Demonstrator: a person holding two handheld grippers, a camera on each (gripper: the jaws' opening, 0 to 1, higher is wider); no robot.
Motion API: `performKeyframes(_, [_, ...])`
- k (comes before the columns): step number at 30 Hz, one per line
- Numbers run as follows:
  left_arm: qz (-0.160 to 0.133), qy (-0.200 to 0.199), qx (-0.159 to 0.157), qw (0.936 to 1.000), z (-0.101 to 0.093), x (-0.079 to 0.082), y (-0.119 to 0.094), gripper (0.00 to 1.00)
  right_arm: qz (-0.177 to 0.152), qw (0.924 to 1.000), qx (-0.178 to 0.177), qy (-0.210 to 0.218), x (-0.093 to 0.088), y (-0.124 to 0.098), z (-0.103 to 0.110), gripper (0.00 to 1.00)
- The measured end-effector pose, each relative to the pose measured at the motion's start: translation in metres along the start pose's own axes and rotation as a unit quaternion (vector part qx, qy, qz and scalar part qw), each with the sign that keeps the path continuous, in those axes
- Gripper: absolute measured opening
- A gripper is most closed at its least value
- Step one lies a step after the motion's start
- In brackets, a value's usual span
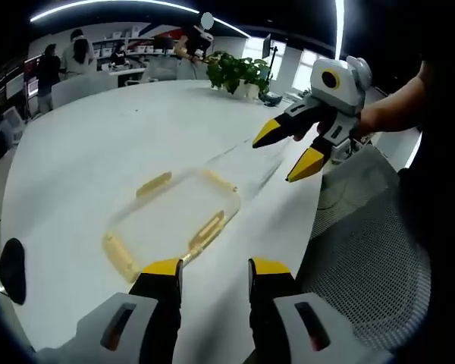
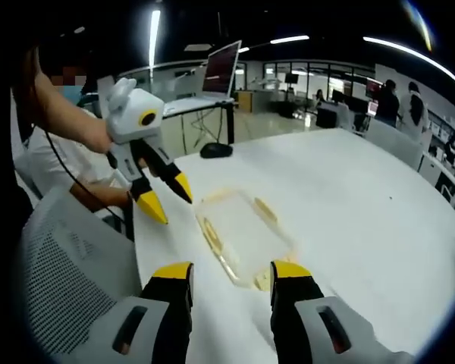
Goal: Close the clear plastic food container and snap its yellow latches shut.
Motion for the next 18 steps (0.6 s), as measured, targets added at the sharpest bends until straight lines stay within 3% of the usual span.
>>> performKeyframes(18, [0.021,0.027,0.008,0.9994,0.029,0.001,0.005,0.34,0.045,0.9986,0.02,-0.017,0.004,0.016,-0.015,0.4])
Point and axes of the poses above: the point that each gripper's makers call its tool centre point, and the gripper's own axes: y roughly forward along the fingers, z roughly to its left, x roughly out of its top, the point moved 9 cm from there along -y, roughly backward along the fingers, and after that the axes turned 10 degrees about x, right-handed, at the moved point
